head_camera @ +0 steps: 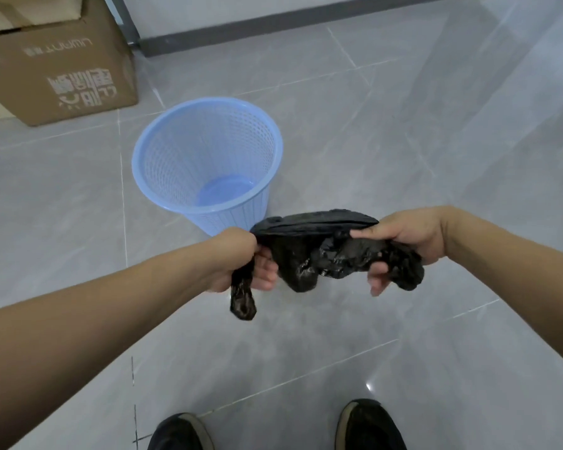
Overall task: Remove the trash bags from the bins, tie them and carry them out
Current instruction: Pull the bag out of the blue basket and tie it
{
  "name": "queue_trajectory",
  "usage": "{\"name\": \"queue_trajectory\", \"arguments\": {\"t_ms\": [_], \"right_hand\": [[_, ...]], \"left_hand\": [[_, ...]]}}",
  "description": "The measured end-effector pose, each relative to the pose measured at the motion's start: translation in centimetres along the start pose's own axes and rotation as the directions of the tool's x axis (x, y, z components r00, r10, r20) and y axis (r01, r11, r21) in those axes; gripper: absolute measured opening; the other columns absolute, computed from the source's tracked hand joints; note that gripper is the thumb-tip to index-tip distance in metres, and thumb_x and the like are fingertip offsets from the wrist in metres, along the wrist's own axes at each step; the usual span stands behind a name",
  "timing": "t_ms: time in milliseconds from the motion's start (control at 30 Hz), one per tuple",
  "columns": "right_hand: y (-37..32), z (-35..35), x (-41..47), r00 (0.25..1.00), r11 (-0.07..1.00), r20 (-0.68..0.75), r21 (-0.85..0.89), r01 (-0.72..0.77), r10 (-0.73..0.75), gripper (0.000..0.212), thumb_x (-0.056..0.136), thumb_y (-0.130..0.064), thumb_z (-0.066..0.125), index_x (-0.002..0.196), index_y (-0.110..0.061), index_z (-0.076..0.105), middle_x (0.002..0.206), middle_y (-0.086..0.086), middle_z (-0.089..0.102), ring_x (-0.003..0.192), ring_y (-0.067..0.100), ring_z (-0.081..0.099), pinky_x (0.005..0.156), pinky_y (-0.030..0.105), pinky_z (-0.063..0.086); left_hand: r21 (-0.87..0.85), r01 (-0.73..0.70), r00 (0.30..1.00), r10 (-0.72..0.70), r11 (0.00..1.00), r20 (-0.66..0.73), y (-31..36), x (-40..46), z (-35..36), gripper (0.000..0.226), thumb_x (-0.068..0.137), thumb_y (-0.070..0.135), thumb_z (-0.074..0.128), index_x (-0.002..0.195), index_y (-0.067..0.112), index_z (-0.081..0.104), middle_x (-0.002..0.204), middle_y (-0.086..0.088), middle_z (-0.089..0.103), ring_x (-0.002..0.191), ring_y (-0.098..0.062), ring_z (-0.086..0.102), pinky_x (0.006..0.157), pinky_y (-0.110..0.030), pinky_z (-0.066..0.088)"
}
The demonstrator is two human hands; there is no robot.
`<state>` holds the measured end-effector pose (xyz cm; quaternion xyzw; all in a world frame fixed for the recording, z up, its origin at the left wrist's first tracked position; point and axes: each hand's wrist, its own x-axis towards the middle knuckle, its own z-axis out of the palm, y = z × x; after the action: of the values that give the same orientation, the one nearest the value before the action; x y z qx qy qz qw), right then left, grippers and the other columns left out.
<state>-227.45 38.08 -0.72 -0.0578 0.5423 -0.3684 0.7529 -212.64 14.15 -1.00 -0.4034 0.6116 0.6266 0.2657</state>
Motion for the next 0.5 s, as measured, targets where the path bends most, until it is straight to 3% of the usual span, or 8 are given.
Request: {"name": "queue_trajectory", "arguments": {"t_ms": [100,167,233,300,367,433,500], "right_hand": [[-0.5,-0.5,-0.8,0.991,0.995,0.134,0.103,0.006,-0.02,0.058,0.067,-0.068,0.072,0.075,-0.012,0.066,0.042,-0.005,0.042,0.033,0.008,0.037,0.049,0.024,0.047],[-0.7,-0.4,-0.9,0.98,0.993,0.193,0.101,-0.062,0.042,0.068,0.053,-0.079,0.07,0.07,-0.014,0.065,0.041,-0.009,0.037,0.034,0.004,0.023,0.041,0.016,0.036],[-0.3,-0.6,-0.5,0.972,0.991,0.205,0.046,-0.125,0.113,0.073,0.049,-0.082,0.07,0.071,-0.013,0.066,0.043,-0.01,0.032,0.039,0.006,0.02,0.04,0.015,0.028],[0.2,-0.5,-0.1,0.959,0.971,0.163,-0.095,-0.218,0.231,0.075,0.052,-0.078,0.074,0.08,-0.009,0.07,0.047,-0.01,0.031,0.041,0.005,0.024,0.04,0.016,0.026],[0.5,-0.2,0.5,0.918,0.878,0.036,-0.31,-0.365,0.395,0.069,0.061,-0.07,0.075,0.089,-0.007,0.07,0.05,-0.008,0.029,0.042,0.006,0.026,0.042,0.018,0.026],[0.8,0.1,1.1,0.852,0.73,-0.133,-0.46,-0.506,0.506,0.059,0.068,-0.064,0.074,0.086,-0.008,0.073,0.051,-0.006,0.03,0.043,0.01,0.027,0.043,0.019,0.027],[1.0,0.4,1.4,0.829,0.693,-0.155,-0.479,-0.539,0.537,0.053,0.075,-0.062,0.069,0.079,-0.009,0.075,0.05,-0.006,0.029,0.043,0.01,0.026,0.044,0.019,0.026]], "left_hand": [[-0.194,-0.196,0.98,0.198,0.961,-0.005,0.9,-0.1,0.3,0.026,0.096,0.007,0.035,0.075,0.011,0.051,0.053,-0.004,0.051,0.036,-0.012,0.035,0.034,-0.02,0.029],[-0.285,-0.297,0.949,0.316,0.911,0.02,1.6,-0.3,0.2,0.029,0.093,0.008,0.035,0.068,0.019,0.043,0.051,0.001,0.037,0.038,-0.01,0.02,0.036,-0.02,0.017],[-0.308,-0.338,0.921,0.38,0.889,0.085,2.2,-0.6,-0.3,0.03,0.091,0.006,0.034,0.065,0.023,0.035,0.049,0.005,0.029,0.039,-0.009,0.015,0.035,-0.02,0.016],[-0.261,-0.273,0.917,0.332,0.926,0.222,2.5,-0.6,-1.4,0.028,0.085,0.003,0.035,0.068,0.024,0.03,0.05,0.006,0.023,0.04,-0.008,0.013,0.035,-0.019,0.015],[-0.125,-0.132,0.881,0.174,0.983,0.44,2.7,-0.6,-2.8,0.02,0.076,0.006,0.044,0.066,0.022,0.038,0.052,0.006,0.019,0.042,-0.008,0.011,0.037,-0.02,0.012],[0.054,-0.055,0.769,0.007,0.997,0.639,2.9,-0.9,-3.9,0.004,0.074,0.015,0.052,0.072,0.014,0.056,0.054,0.006,0.021,0.043,-0.008,0.012,0.04,-0.022,0.011],[0.134,-0.023,0.697,-0.08,0.991,0.712,2.9,-0.7,-4.7,0.02,0.077,0.029,0.056,0.083,0.01,0.059,0.055,0.004,0.023,0.042,-0.008,0.015,0.04,-0.022,0.012]]}}
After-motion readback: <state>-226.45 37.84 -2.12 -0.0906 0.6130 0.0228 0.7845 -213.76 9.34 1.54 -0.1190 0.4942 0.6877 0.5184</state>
